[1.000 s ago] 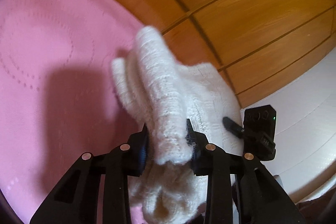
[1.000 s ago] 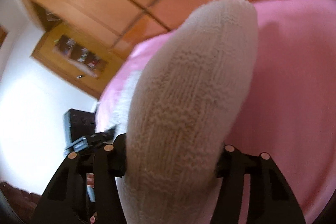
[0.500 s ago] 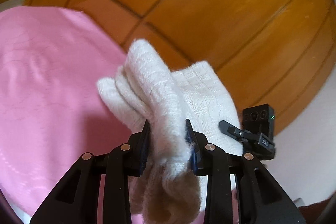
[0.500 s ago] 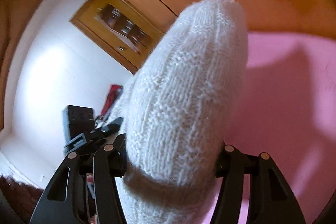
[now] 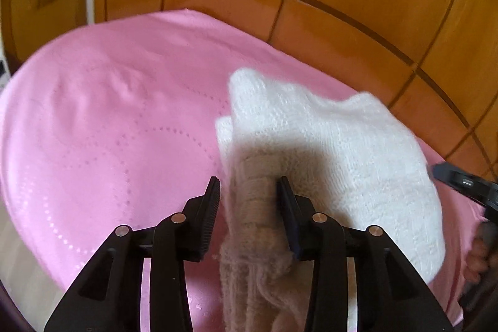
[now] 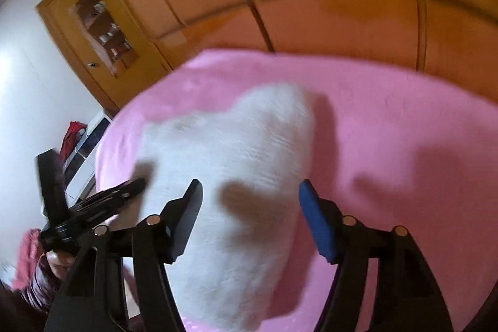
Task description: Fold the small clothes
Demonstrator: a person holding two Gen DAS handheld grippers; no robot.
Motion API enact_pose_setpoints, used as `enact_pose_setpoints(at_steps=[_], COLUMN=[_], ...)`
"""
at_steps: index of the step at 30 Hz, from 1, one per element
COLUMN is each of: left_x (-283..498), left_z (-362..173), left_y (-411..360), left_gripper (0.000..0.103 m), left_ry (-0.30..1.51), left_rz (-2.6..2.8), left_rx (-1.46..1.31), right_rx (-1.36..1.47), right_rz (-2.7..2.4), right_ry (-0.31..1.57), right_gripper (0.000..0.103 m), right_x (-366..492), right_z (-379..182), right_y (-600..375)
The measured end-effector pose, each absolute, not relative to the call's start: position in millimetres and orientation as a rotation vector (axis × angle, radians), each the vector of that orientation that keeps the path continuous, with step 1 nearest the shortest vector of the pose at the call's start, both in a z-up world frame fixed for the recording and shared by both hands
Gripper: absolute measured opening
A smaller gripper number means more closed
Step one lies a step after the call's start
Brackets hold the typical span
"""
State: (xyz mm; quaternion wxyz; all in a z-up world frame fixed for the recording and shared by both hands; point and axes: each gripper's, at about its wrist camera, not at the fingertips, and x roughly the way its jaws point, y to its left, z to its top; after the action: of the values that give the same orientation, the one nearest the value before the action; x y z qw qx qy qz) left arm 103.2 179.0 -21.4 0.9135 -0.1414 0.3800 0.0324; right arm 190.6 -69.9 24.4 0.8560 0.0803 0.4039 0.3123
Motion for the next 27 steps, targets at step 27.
enact_pose_setpoints(at_steps=[27], left_x=[47.9], left_z=[3.8], left_y=[149.3], left_gripper=[0.072], left_ry=[0.71], left_rz=[0.312], left_rx=[-0.193], right_rx=[-0.031], right_rz=[0.35], right_ry=[0.785], right_gripper=[0.081], right_x=[86.4], right_z=[4.9], right_y=[-35.7])
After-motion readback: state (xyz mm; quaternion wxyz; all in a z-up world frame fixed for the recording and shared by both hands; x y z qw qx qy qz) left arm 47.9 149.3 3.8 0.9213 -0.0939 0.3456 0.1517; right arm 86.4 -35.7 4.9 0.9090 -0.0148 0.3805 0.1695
